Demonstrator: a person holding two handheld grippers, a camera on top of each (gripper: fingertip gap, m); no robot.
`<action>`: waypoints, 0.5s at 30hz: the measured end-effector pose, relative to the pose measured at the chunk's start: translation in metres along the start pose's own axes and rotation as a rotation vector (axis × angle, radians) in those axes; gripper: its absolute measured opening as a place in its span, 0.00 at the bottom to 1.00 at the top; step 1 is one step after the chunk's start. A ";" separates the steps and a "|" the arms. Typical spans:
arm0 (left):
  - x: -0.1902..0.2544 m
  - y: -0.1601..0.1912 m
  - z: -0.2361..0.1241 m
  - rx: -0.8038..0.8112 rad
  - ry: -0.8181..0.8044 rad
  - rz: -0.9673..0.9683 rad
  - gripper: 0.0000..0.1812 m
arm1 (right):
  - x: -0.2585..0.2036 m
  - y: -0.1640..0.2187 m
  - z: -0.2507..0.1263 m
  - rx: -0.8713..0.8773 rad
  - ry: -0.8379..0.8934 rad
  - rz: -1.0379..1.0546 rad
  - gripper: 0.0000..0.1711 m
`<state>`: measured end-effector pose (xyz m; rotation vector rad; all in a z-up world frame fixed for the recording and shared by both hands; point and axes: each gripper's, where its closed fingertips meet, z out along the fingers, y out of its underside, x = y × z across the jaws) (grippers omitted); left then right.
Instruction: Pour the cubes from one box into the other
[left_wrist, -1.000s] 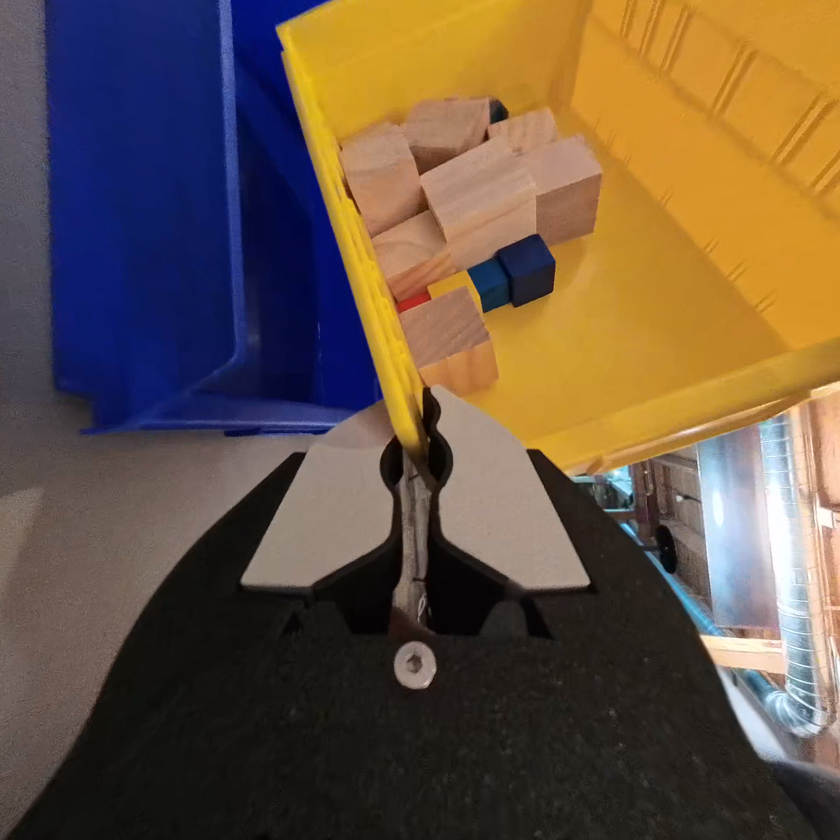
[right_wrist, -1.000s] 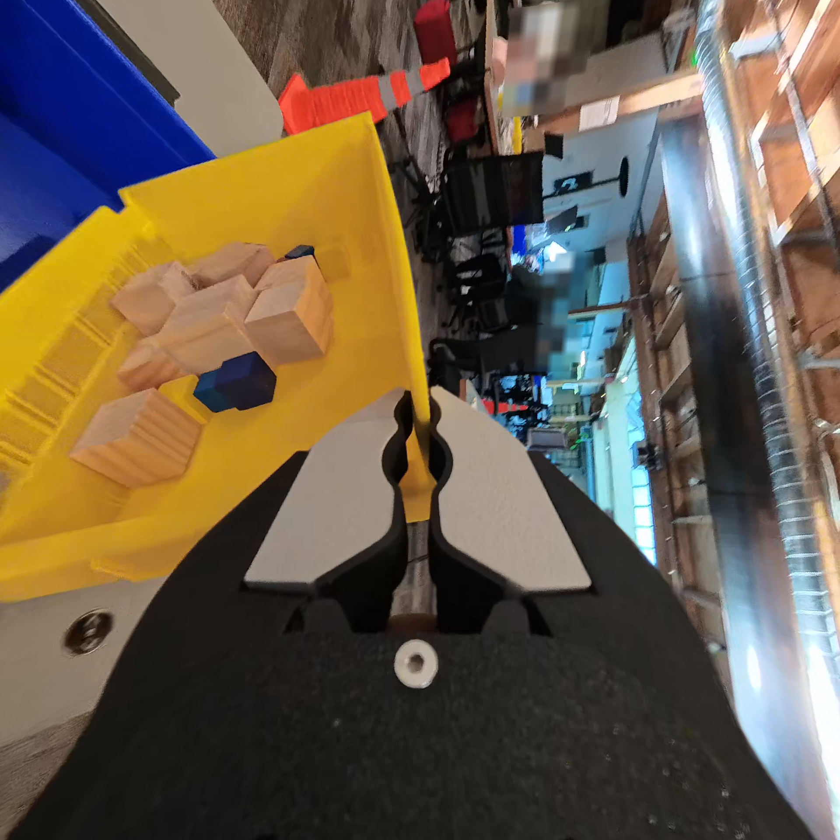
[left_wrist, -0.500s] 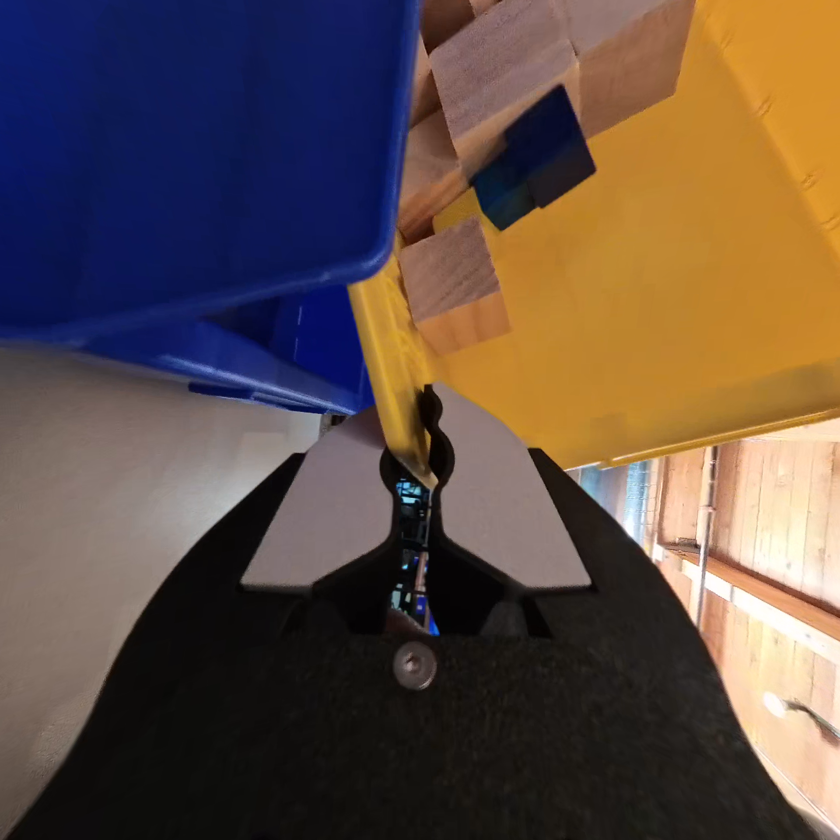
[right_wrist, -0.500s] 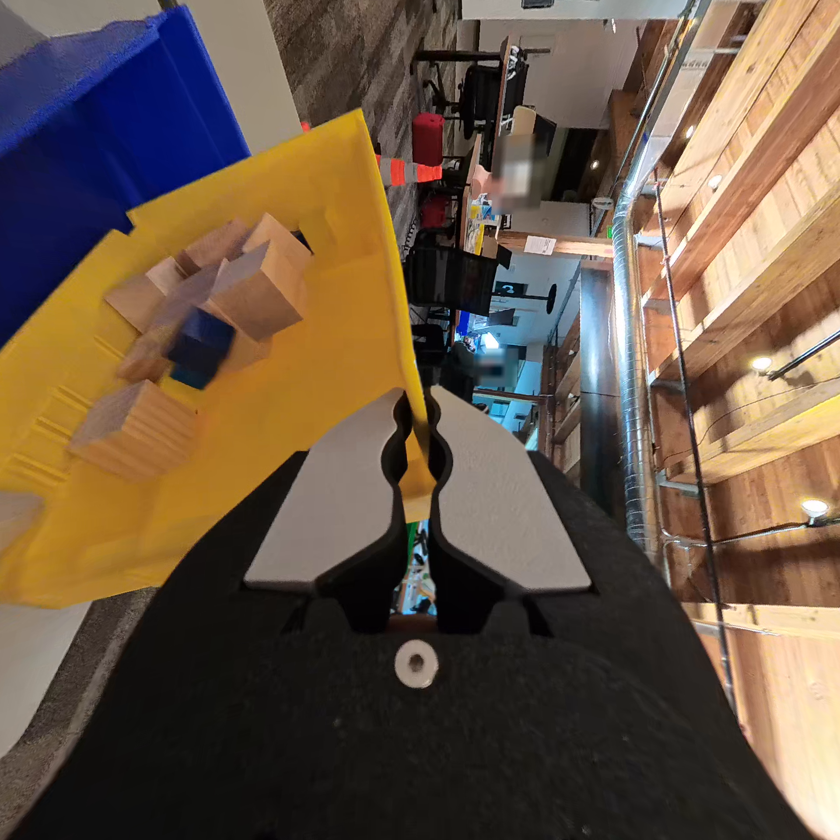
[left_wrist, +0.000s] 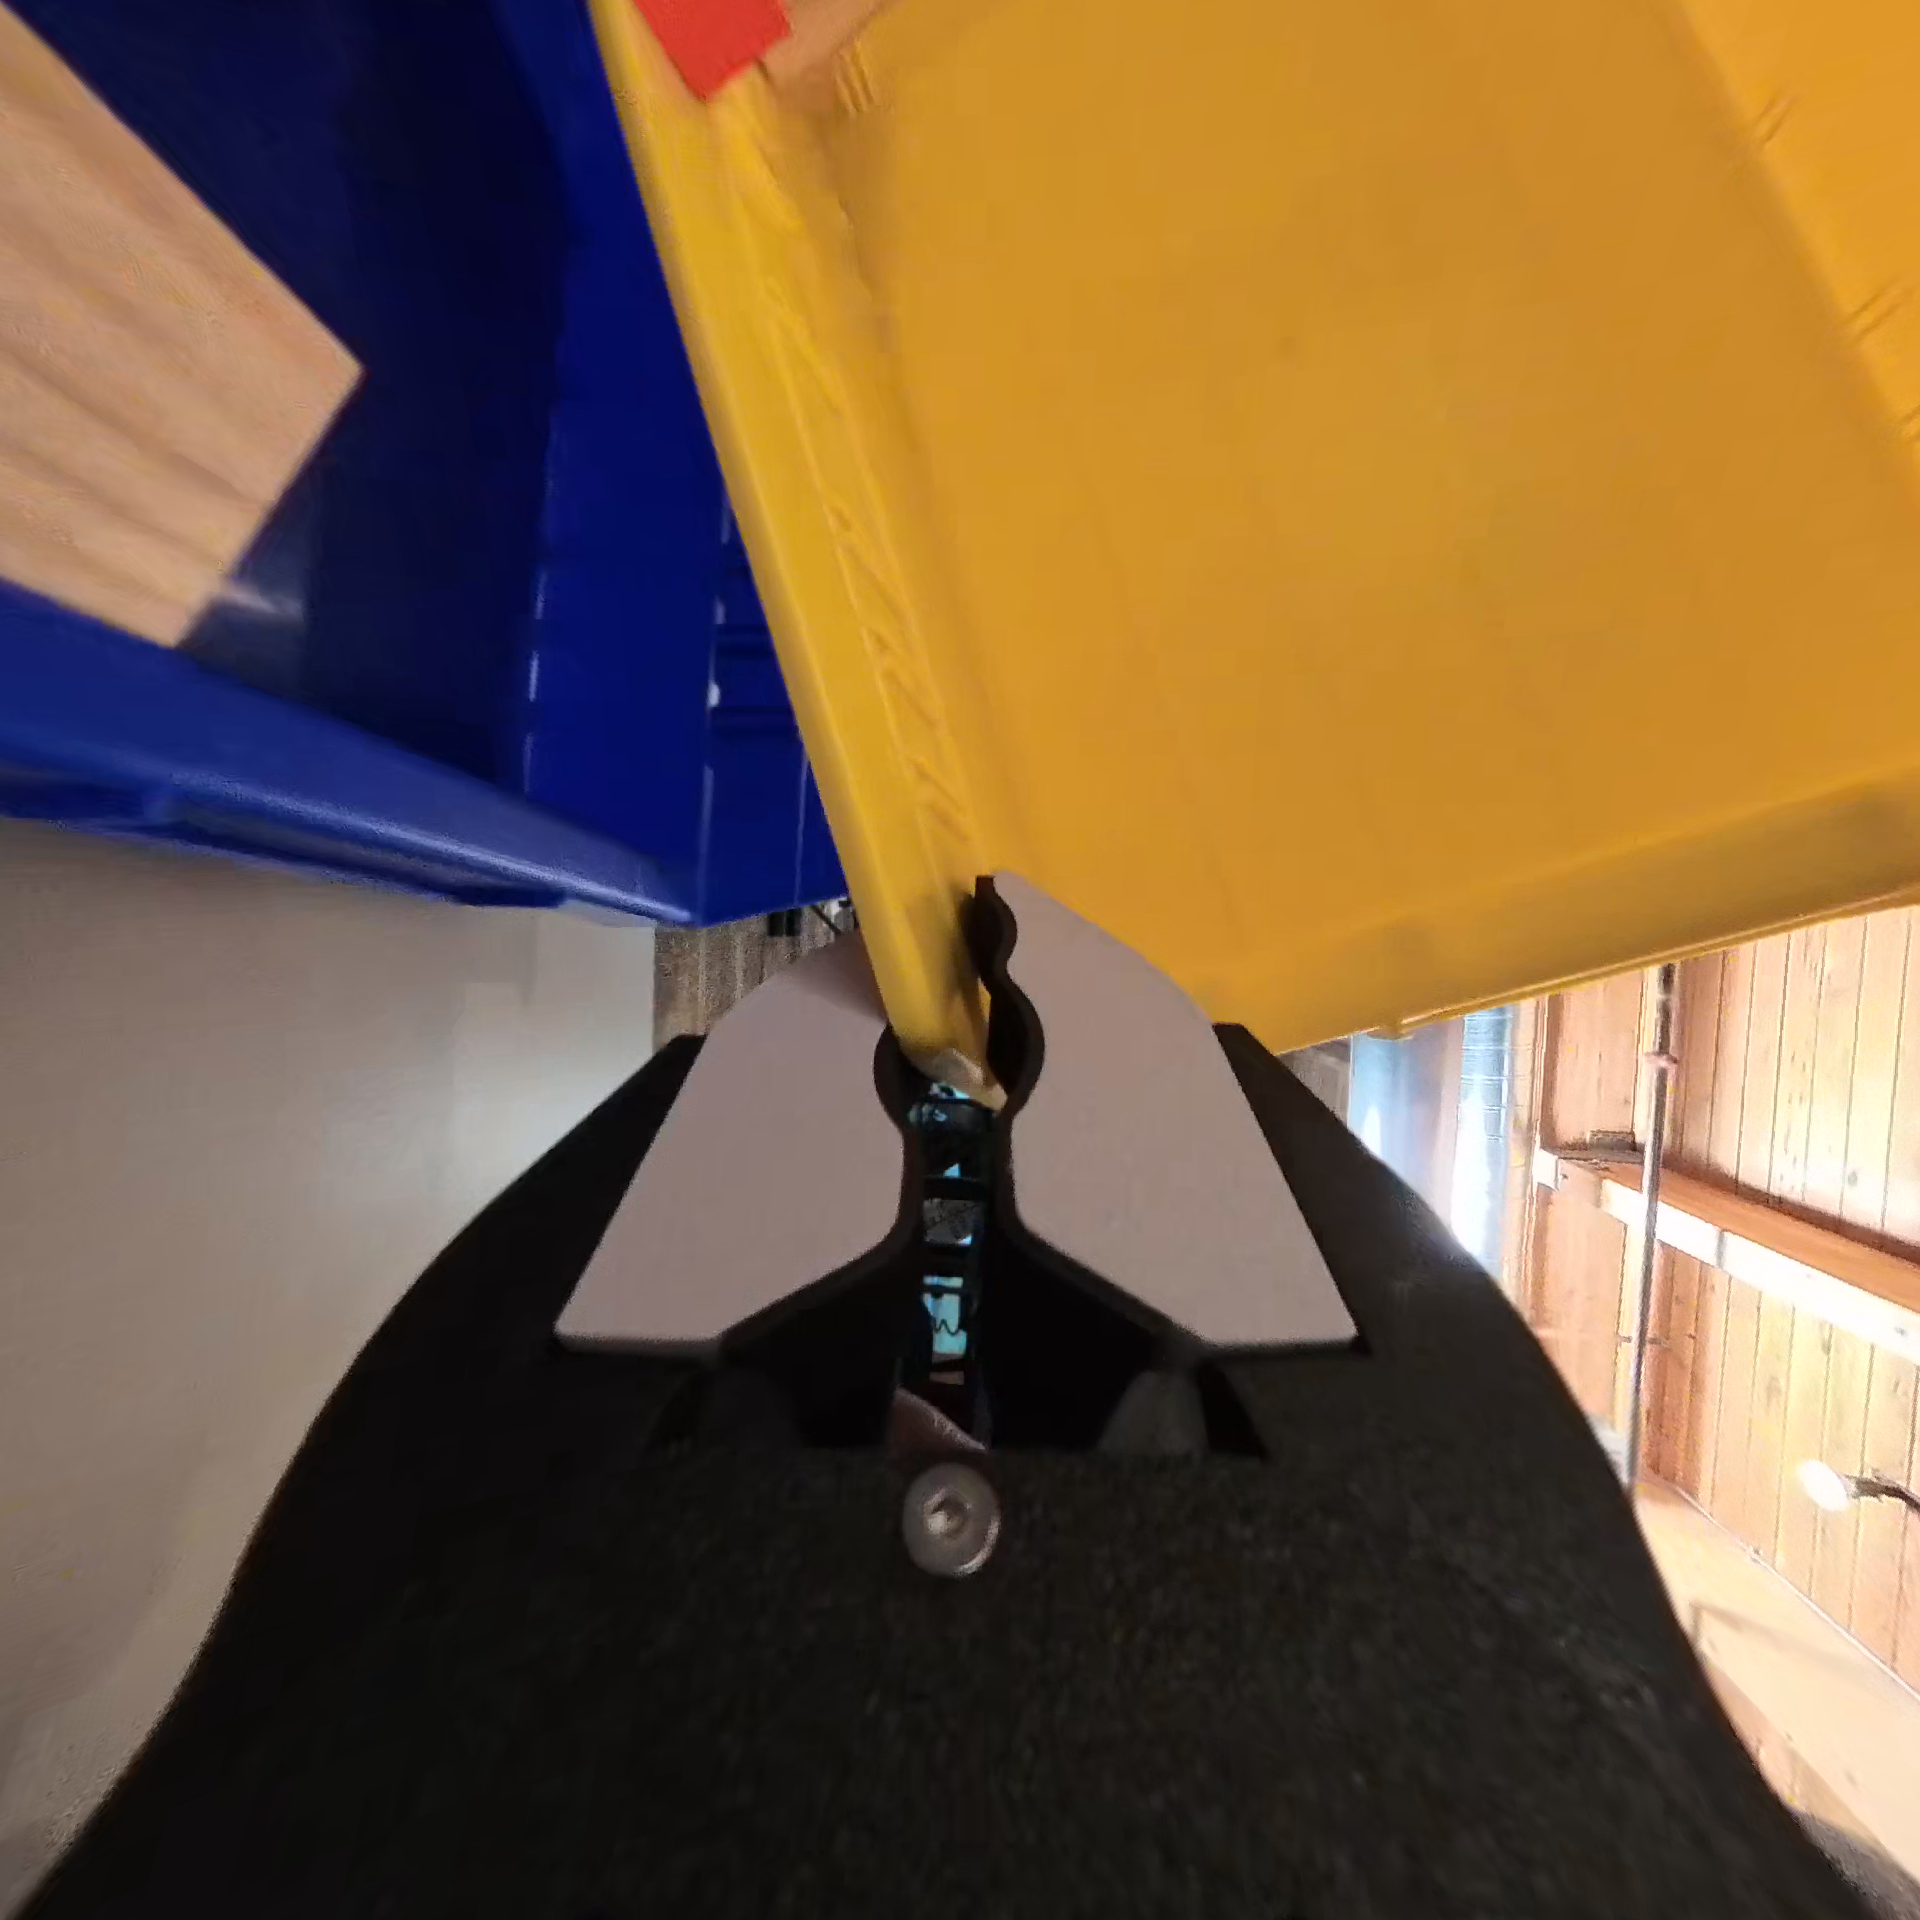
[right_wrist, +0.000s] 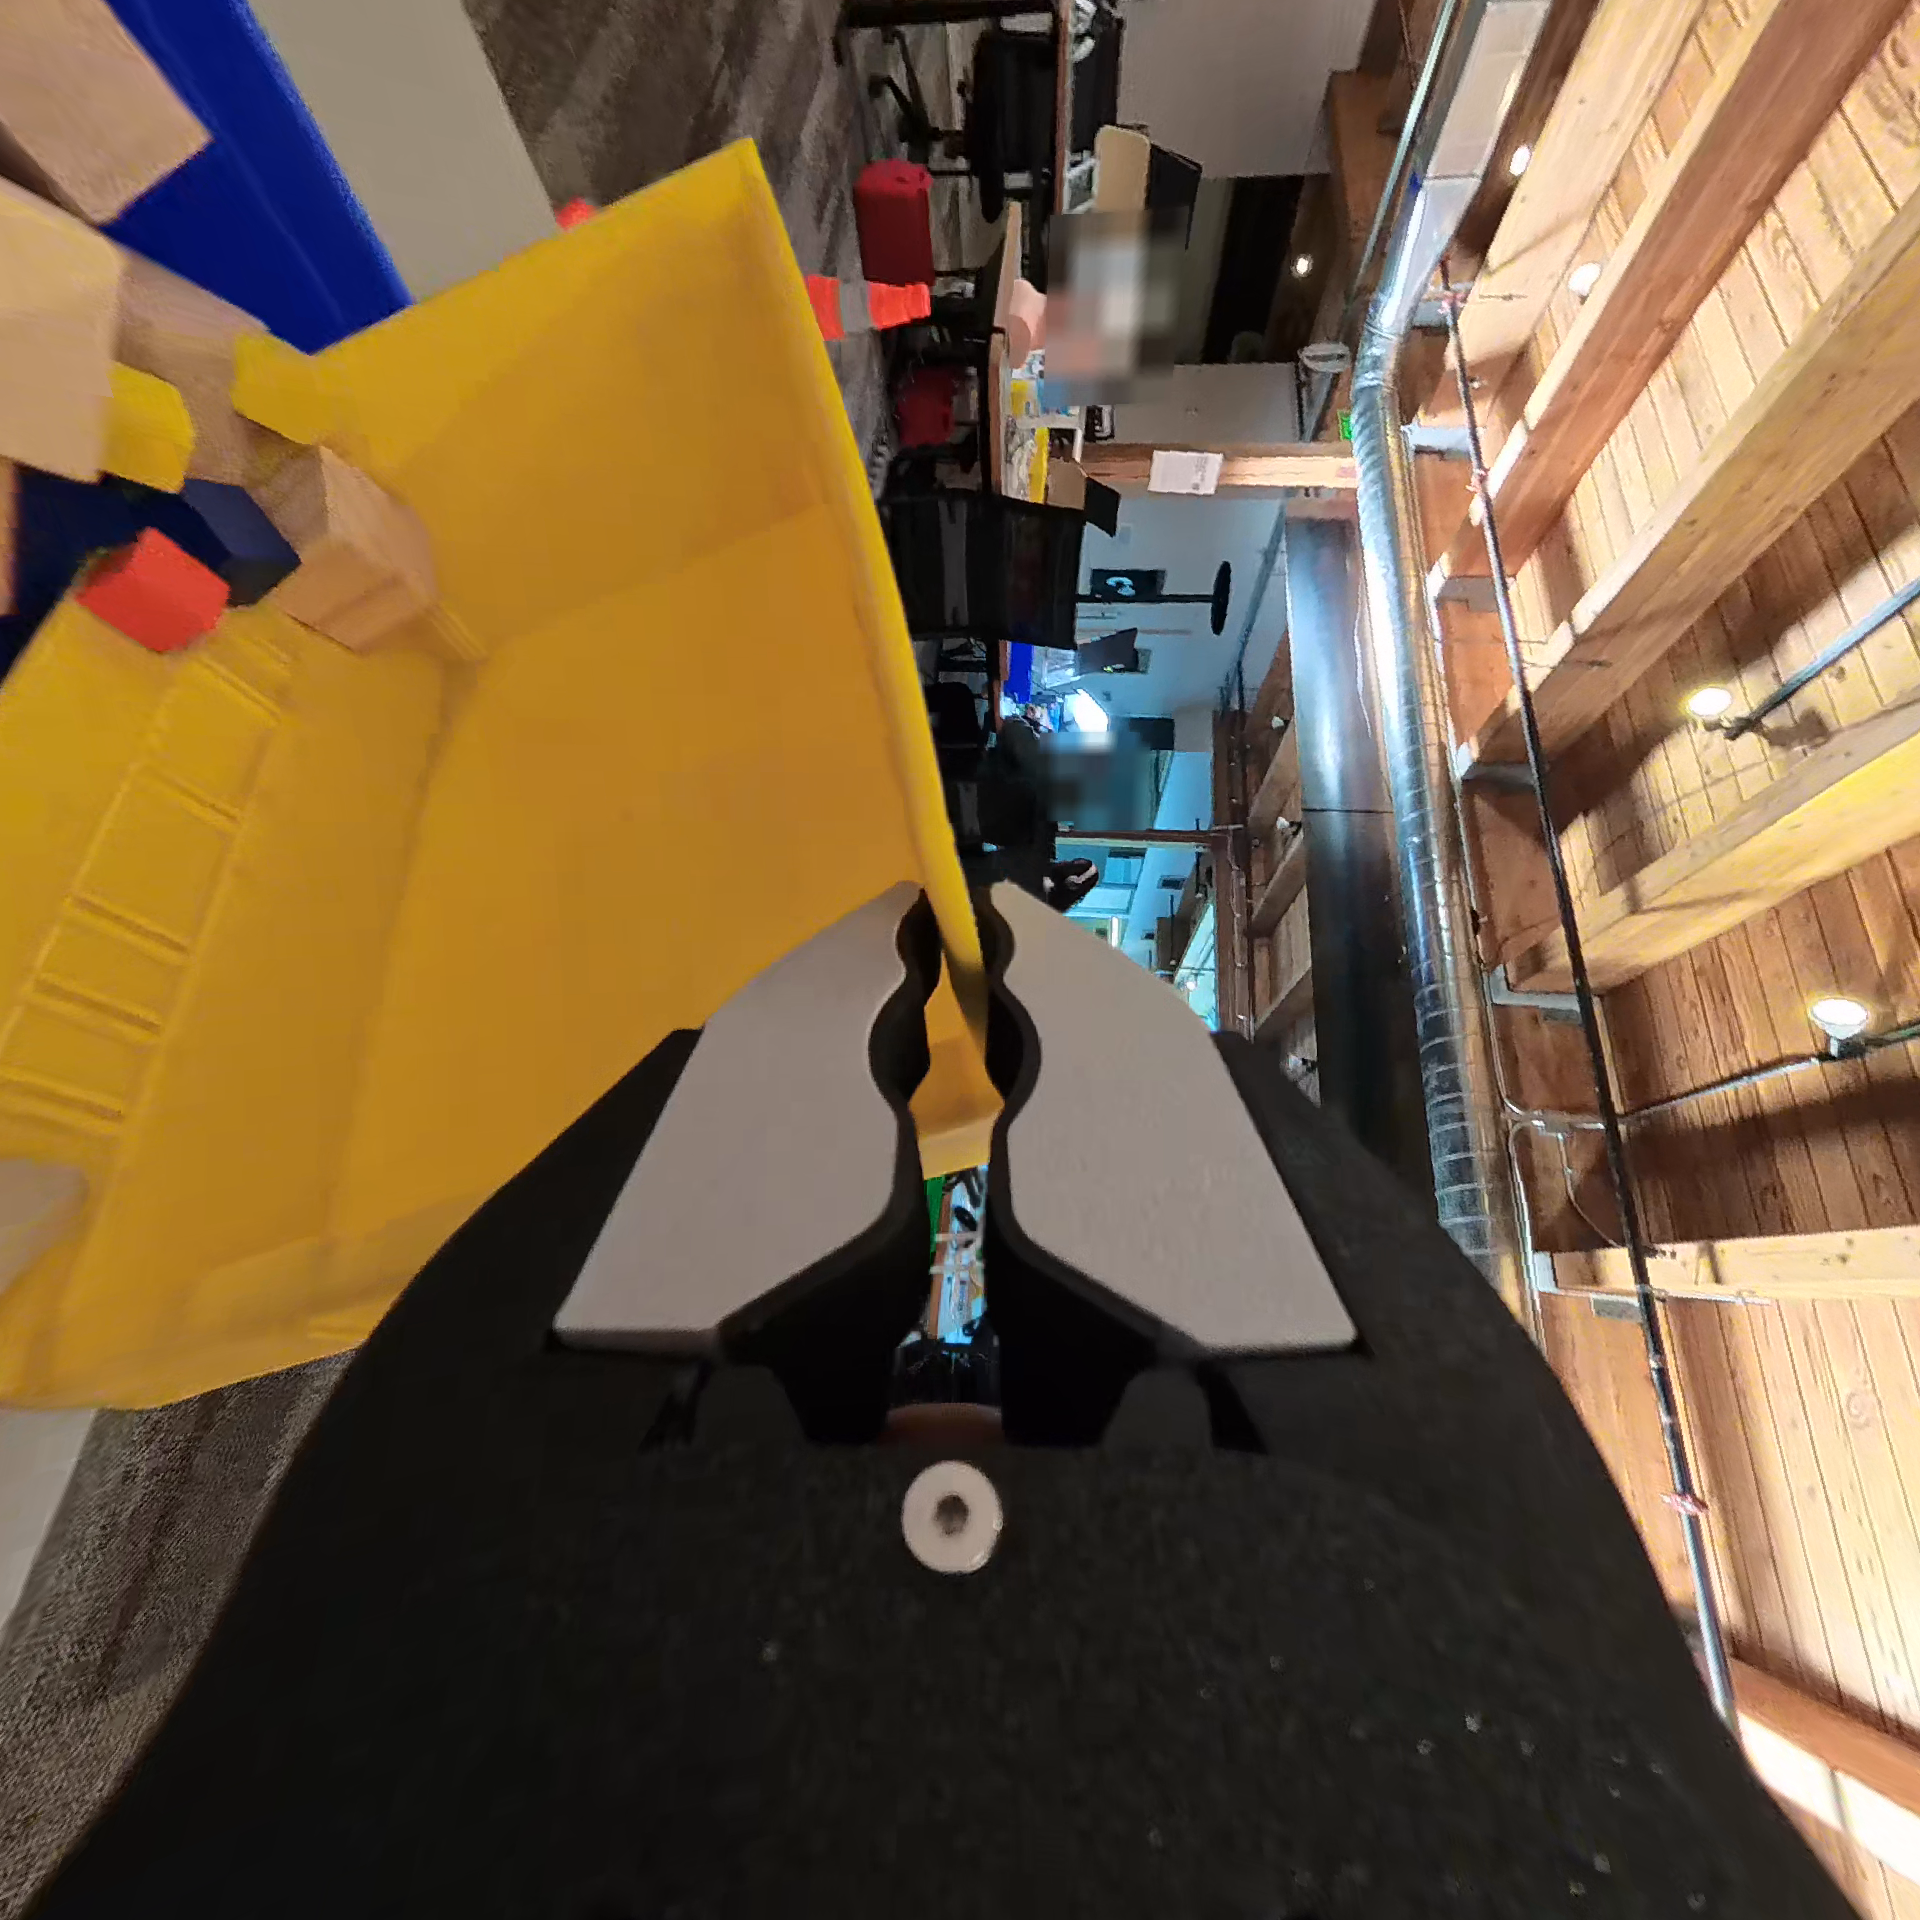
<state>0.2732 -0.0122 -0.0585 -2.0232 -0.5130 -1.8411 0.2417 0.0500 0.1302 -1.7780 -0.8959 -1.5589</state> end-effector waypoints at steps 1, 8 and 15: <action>0.007 0.003 0.002 -0.005 0.014 0.010 0.03 | 0.007 0.004 -0.002 -0.007 0.022 0.004 0.04; 0.057 0.043 0.010 -0.132 0.125 0.051 0.03 | 0.055 0.046 -0.023 -0.076 0.115 0.077 0.04; 0.065 0.060 0.003 -0.154 0.131 0.122 0.03 | 0.064 0.066 -0.035 -0.100 0.133 0.117 0.04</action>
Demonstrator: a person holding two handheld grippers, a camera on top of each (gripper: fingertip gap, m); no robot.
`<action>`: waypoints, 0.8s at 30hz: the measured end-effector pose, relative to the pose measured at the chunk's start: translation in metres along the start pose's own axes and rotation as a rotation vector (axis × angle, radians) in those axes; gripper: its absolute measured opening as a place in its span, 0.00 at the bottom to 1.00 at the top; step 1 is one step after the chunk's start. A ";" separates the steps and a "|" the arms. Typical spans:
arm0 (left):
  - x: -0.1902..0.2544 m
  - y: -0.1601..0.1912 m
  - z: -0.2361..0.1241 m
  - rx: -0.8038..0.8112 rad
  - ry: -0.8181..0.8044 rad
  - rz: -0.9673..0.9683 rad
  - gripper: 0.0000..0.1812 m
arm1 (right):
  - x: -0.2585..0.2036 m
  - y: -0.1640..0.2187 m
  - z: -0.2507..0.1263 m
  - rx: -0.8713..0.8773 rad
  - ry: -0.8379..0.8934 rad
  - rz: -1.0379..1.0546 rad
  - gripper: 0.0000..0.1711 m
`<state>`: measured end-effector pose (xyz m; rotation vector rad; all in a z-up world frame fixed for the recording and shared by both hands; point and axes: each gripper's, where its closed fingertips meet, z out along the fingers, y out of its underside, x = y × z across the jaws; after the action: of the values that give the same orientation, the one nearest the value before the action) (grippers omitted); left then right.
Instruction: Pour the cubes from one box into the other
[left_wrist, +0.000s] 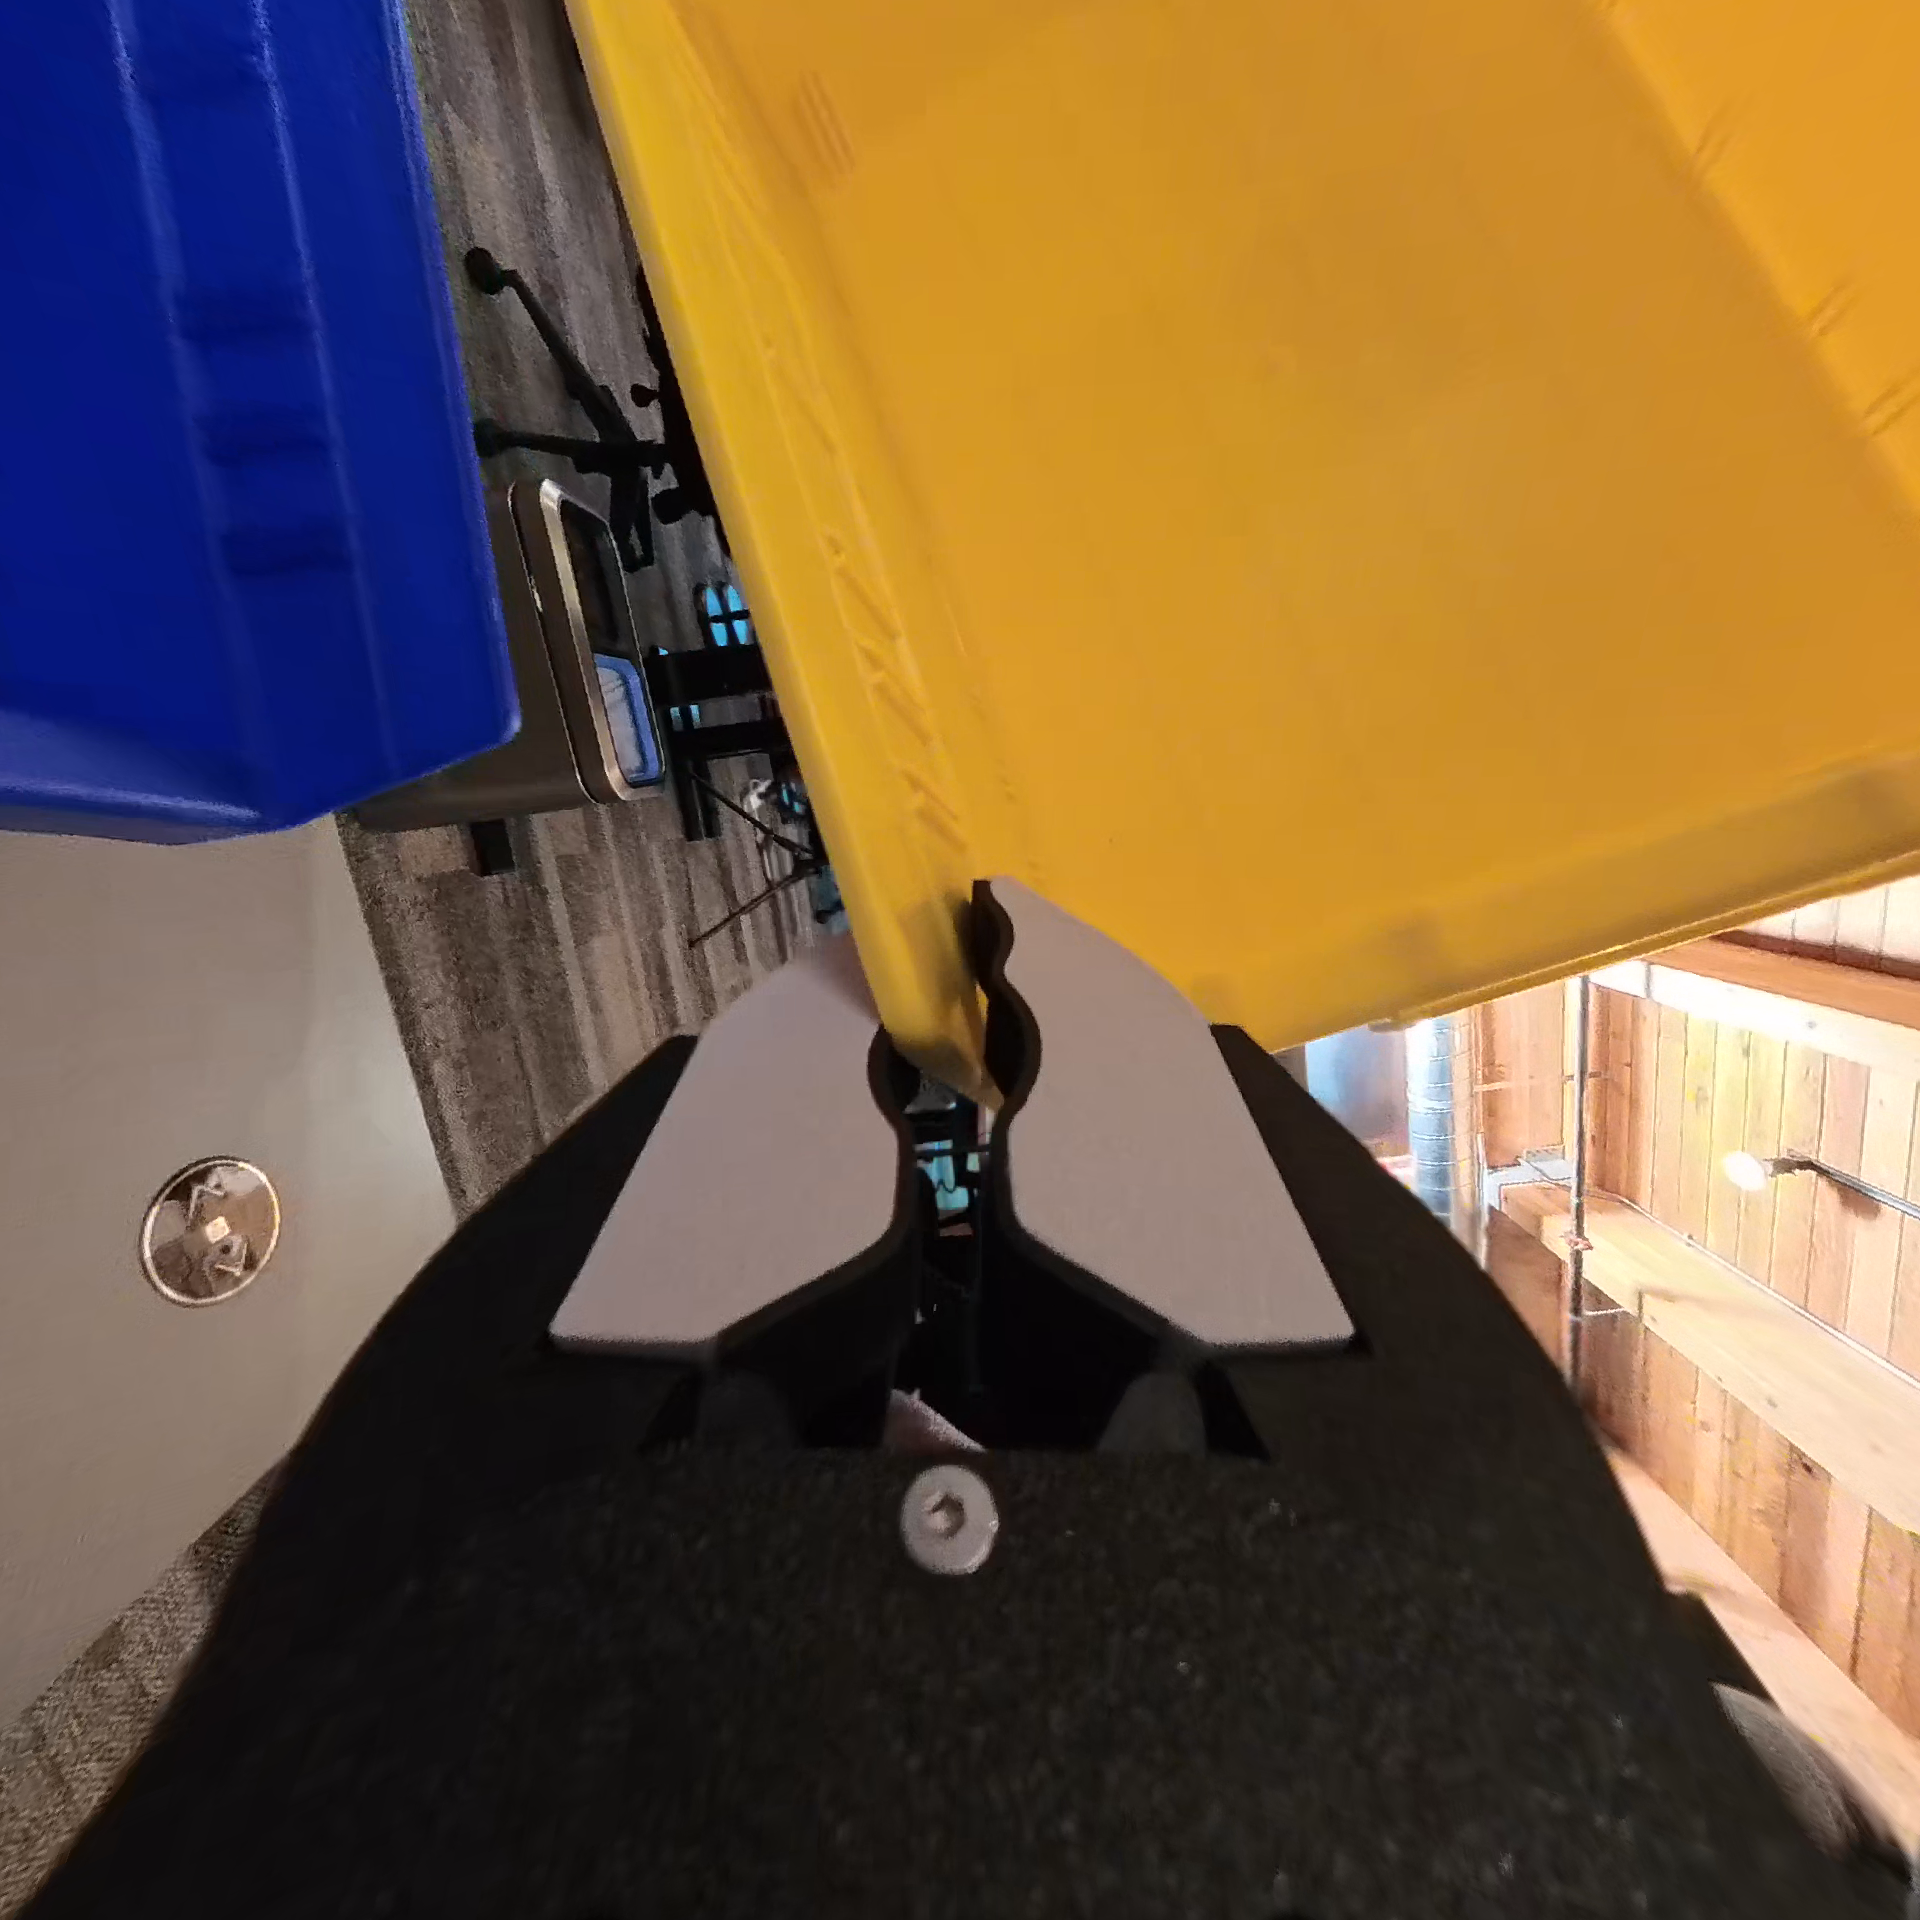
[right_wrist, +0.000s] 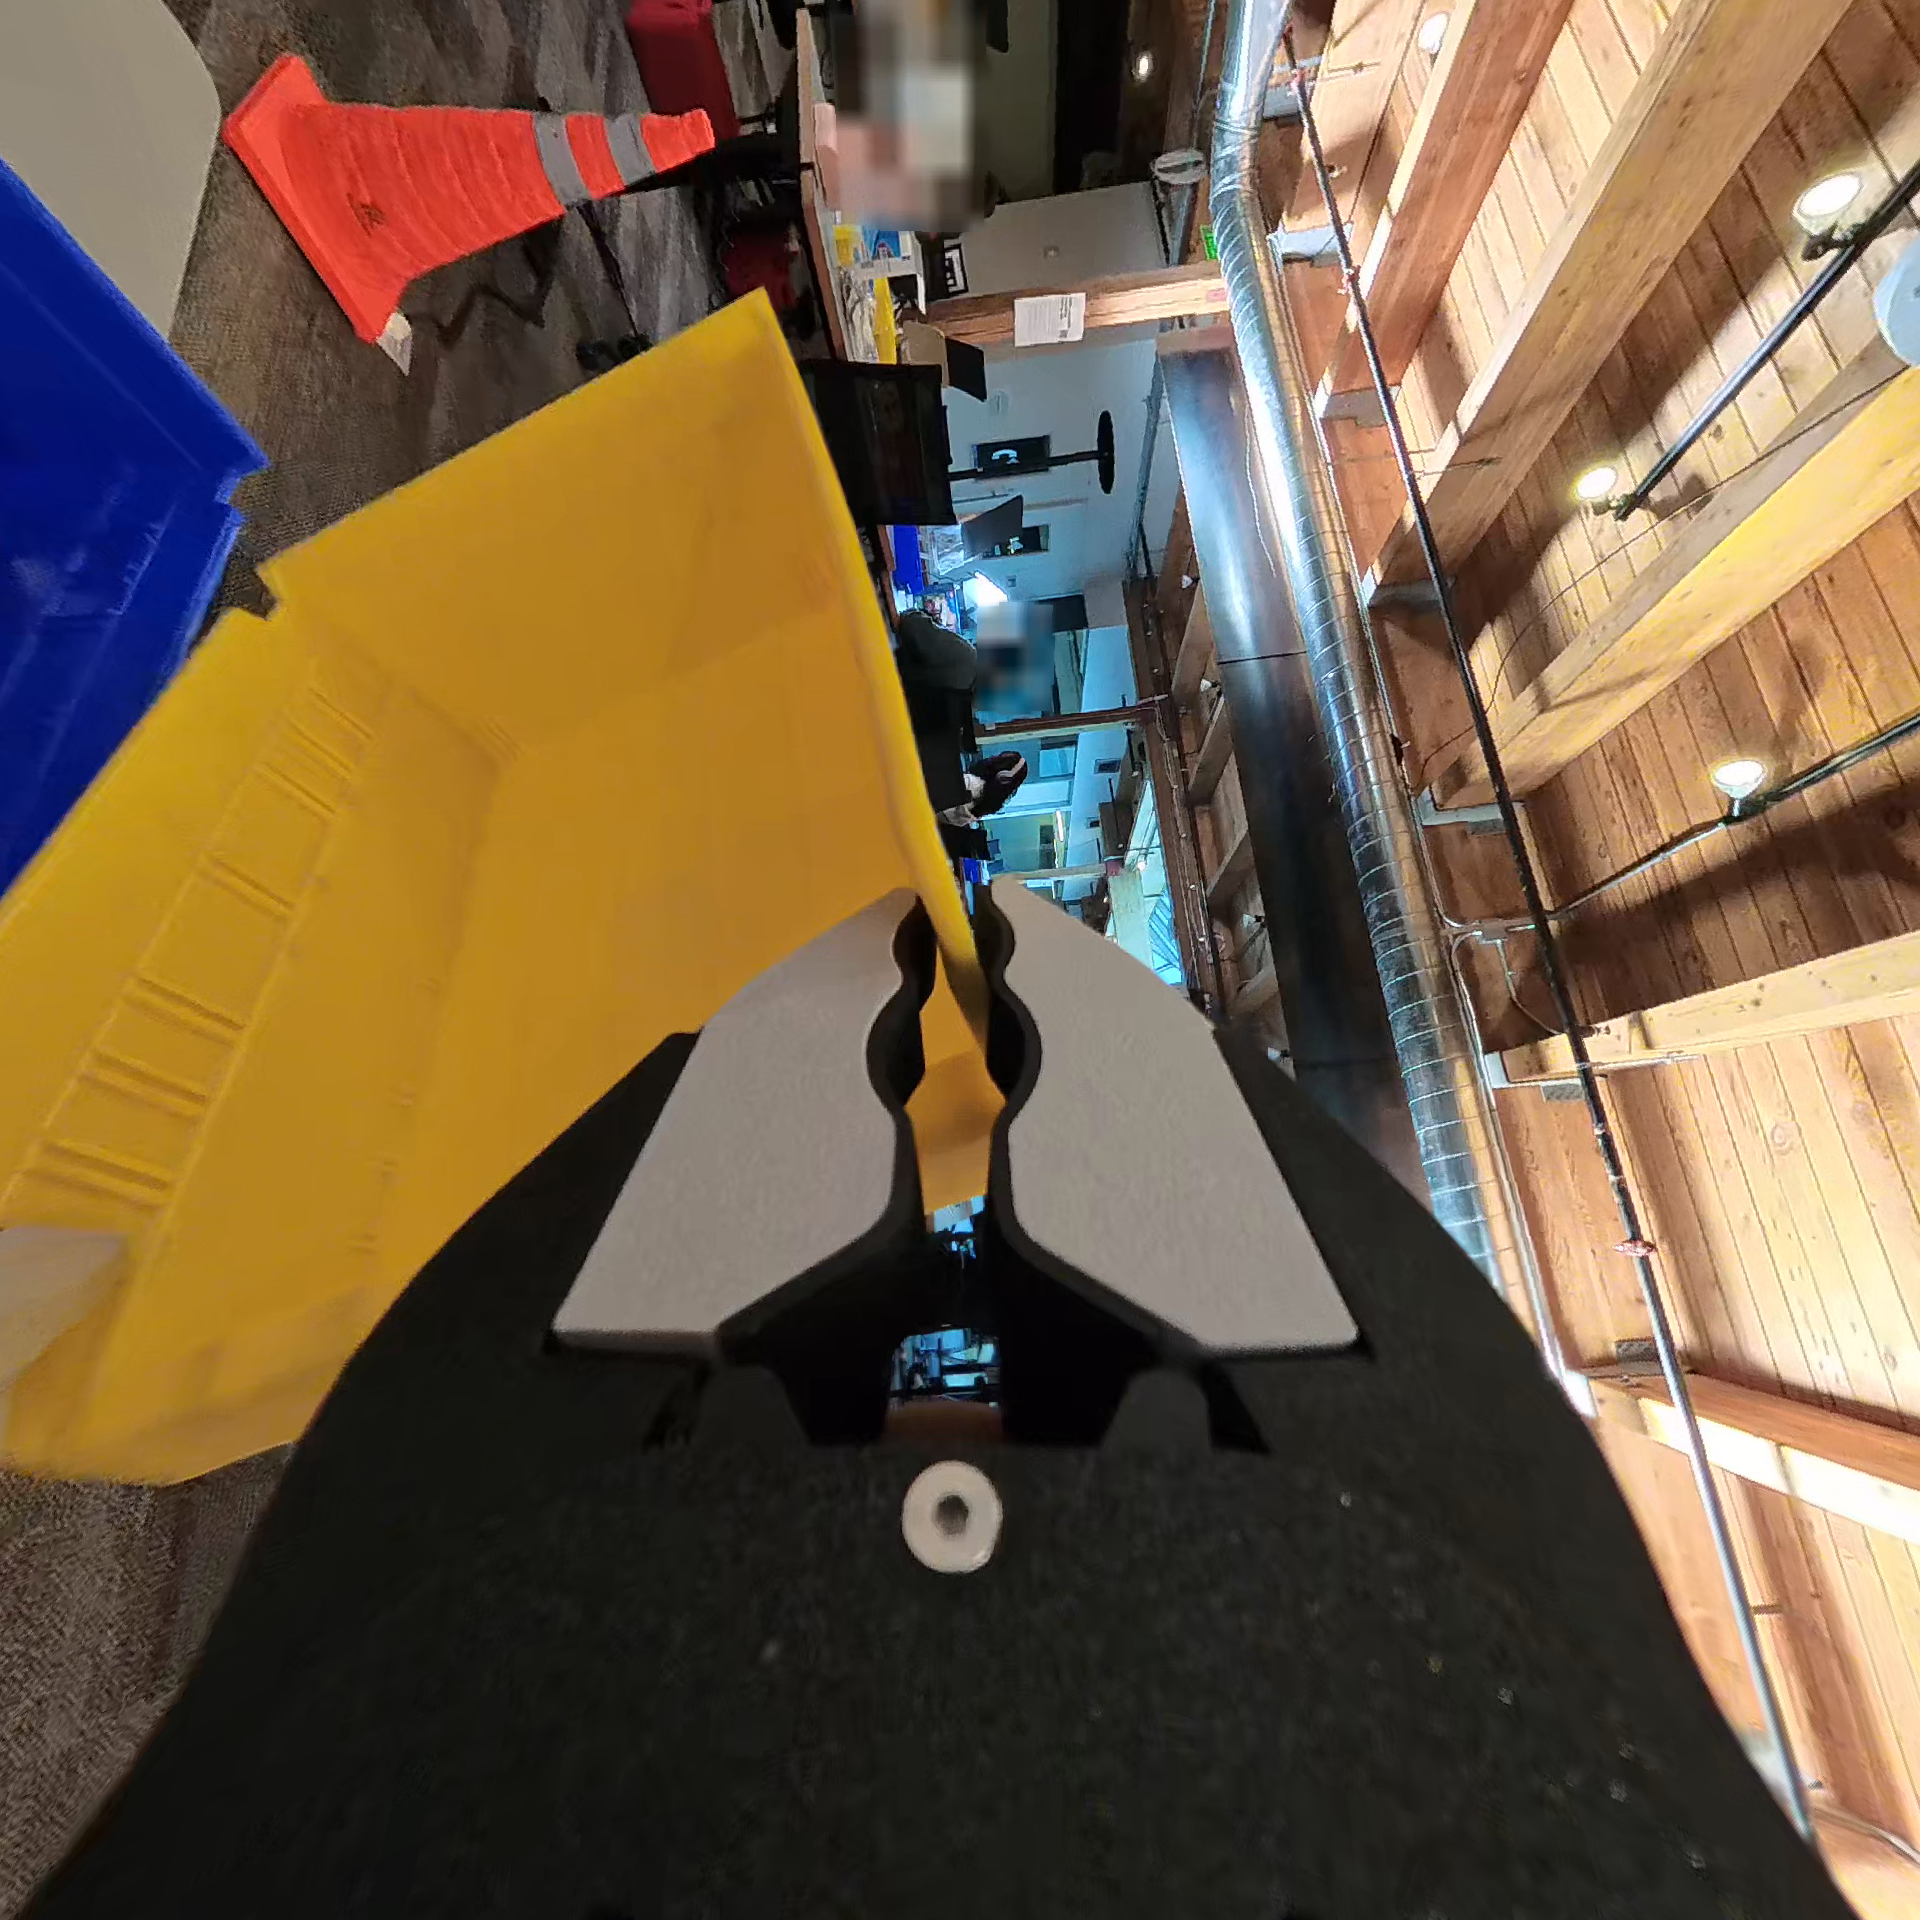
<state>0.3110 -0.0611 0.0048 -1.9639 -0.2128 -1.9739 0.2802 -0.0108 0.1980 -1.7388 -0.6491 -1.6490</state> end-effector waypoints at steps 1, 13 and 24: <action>0.000 -0.002 -0.005 0.002 -0.012 0.023 0.03 | 0.001 0.002 -0.004 0.001 0.008 0.022 0.04; 0.013 -0.235 -0.299 0.377 -0.625 1.078 0.02 | -0.108 -0.106 -0.112 0.365 -0.258 1.308 0.02; -0.071 -0.355 -0.637 0.574 -1.217 1.077 0.01 | -0.276 -0.398 -0.272 0.476 -0.835 1.323 0.01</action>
<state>-0.4106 0.0582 -0.0364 -1.9083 0.0250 0.0447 -0.2191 0.0756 -0.0290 -1.7436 -0.0730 0.1384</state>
